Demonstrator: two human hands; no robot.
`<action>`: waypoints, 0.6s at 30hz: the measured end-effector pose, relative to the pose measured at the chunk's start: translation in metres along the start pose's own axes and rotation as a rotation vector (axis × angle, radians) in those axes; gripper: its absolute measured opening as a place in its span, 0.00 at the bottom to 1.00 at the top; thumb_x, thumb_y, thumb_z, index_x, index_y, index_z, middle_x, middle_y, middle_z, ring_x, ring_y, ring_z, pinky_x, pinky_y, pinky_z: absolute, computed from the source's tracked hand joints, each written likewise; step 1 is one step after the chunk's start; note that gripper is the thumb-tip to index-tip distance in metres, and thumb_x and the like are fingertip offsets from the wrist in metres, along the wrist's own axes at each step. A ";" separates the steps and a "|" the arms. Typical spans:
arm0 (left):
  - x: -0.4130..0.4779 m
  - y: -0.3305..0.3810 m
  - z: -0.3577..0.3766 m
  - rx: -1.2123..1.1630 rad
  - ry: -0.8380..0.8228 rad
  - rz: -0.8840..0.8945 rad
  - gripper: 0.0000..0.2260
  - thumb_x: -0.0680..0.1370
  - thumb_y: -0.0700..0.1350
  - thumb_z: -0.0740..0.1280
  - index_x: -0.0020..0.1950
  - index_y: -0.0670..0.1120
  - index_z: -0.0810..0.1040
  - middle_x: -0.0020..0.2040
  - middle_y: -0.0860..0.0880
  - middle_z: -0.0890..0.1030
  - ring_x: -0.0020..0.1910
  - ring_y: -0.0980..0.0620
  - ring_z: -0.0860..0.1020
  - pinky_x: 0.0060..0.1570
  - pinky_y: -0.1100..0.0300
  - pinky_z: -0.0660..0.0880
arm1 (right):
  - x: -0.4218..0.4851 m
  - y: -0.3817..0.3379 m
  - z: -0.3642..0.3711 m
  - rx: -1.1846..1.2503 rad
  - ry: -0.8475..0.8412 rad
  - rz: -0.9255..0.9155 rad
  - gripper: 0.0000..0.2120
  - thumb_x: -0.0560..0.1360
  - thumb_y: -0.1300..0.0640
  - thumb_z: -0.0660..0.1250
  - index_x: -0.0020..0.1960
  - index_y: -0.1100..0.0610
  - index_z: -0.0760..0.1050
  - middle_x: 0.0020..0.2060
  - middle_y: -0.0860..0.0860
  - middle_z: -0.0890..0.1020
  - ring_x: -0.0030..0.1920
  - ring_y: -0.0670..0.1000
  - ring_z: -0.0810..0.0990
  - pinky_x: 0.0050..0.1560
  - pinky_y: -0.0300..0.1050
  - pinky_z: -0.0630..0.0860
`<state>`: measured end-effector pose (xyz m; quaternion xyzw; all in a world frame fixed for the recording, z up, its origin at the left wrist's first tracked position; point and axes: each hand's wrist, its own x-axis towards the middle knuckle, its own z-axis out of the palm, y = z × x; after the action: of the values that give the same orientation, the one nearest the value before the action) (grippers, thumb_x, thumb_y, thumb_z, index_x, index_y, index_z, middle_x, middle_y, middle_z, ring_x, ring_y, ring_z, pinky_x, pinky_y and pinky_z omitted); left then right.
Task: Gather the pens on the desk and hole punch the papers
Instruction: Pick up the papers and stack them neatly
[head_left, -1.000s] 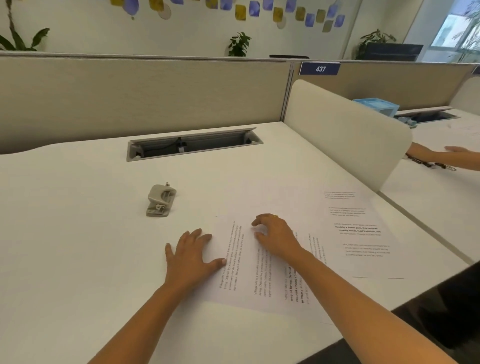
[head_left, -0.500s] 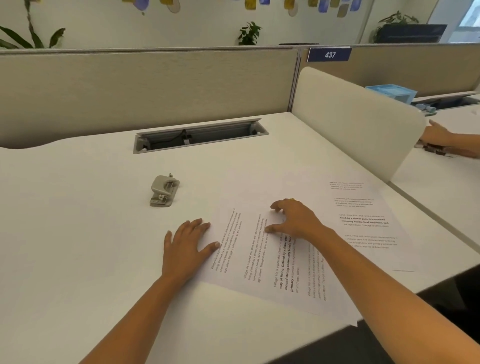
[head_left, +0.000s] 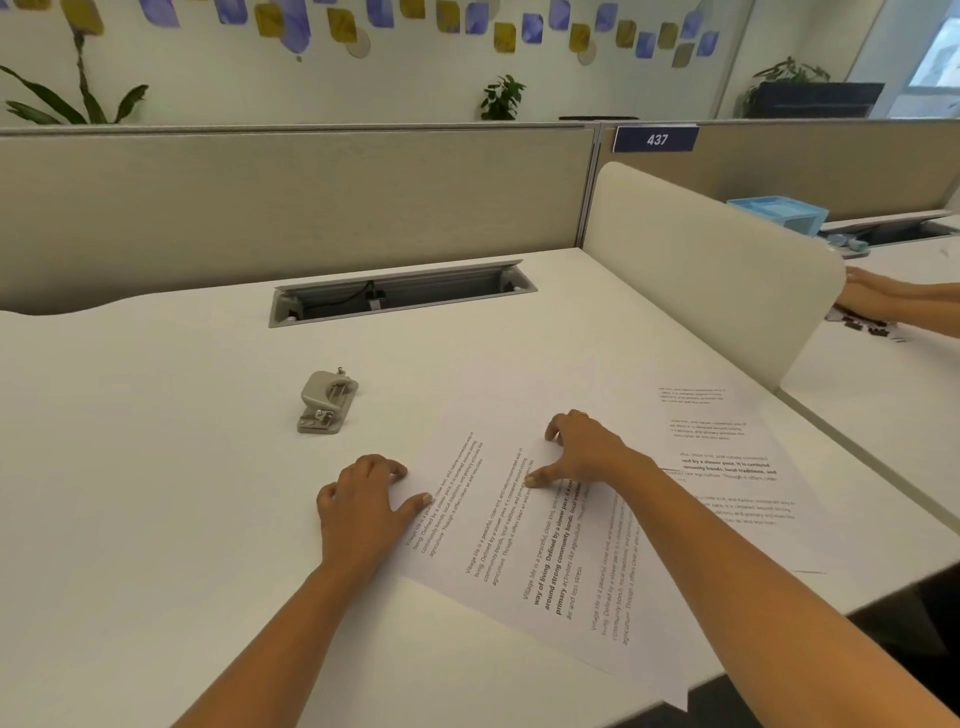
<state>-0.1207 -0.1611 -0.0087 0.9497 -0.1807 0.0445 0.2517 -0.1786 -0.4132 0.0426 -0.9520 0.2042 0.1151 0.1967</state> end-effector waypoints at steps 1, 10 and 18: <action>0.001 0.001 0.000 -0.005 0.000 -0.009 0.16 0.72 0.59 0.67 0.56 0.53 0.75 0.59 0.56 0.74 0.63 0.54 0.70 0.62 0.54 0.60 | 0.001 0.000 -0.001 0.011 -0.013 0.004 0.37 0.61 0.39 0.76 0.63 0.55 0.67 0.62 0.52 0.71 0.62 0.53 0.71 0.62 0.51 0.70; 0.003 0.006 -0.005 -0.047 -0.030 -0.060 0.14 0.73 0.57 0.67 0.55 0.52 0.76 0.61 0.54 0.74 0.63 0.52 0.70 0.62 0.53 0.60 | 0.000 -0.004 -0.001 0.138 -0.051 0.012 0.20 0.65 0.46 0.76 0.49 0.55 0.74 0.44 0.48 0.76 0.46 0.49 0.75 0.51 0.44 0.72; 0.006 0.022 -0.018 -0.492 0.040 -0.193 0.22 0.73 0.47 0.70 0.65 0.44 0.70 0.66 0.45 0.72 0.65 0.46 0.69 0.62 0.54 0.67 | -0.006 -0.003 -0.029 0.653 0.093 0.070 0.20 0.66 0.58 0.76 0.51 0.57 0.68 0.52 0.54 0.78 0.47 0.56 0.80 0.42 0.44 0.77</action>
<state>-0.1230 -0.1717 0.0183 0.8718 -0.0895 -0.0062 0.4815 -0.1788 -0.4210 0.0714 -0.8352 0.2718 0.0067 0.4780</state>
